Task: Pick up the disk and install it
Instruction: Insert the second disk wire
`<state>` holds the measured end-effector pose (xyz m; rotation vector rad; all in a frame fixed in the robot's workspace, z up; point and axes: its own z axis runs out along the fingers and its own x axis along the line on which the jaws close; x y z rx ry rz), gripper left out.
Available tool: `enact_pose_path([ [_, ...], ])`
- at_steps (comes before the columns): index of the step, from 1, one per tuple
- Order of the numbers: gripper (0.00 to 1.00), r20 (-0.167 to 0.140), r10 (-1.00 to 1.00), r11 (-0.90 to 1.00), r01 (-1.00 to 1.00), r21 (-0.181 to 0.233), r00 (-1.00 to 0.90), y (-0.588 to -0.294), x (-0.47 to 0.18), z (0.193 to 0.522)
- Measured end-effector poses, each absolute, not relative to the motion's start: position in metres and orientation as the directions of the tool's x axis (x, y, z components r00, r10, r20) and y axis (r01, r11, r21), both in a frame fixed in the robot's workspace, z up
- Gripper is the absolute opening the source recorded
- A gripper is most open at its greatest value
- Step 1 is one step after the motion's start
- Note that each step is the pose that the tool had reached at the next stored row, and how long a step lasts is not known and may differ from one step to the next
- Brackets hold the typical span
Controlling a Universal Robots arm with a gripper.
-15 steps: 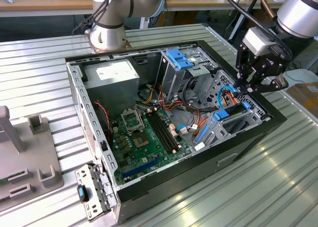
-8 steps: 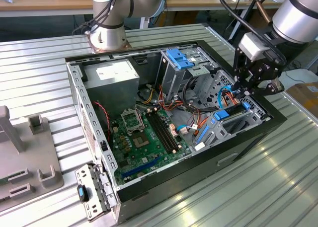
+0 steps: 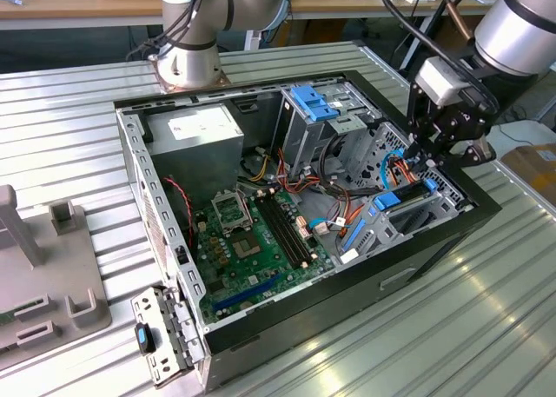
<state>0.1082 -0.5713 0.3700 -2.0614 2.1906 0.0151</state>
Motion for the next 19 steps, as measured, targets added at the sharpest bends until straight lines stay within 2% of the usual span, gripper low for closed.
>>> enact_pose_path([
  [13,0.31,-0.103,-0.993,0.067,-0.994,-0.082,-0.059,-0.5705,0.1128,0.3675],
  [14,0.29,-0.103,-0.993,0.067,-0.994,-0.082,-0.059,-0.5705,0.1129,0.3675],
  [16,0.16,-0.103,-0.993,0.067,-0.994,-0.082,-0.059,-0.5705,0.1128,0.3675],
  [19,0.16,-0.103,-0.993,0.067,-0.994,-0.082,-0.059,-0.5705,0.1128,0.3674],
])
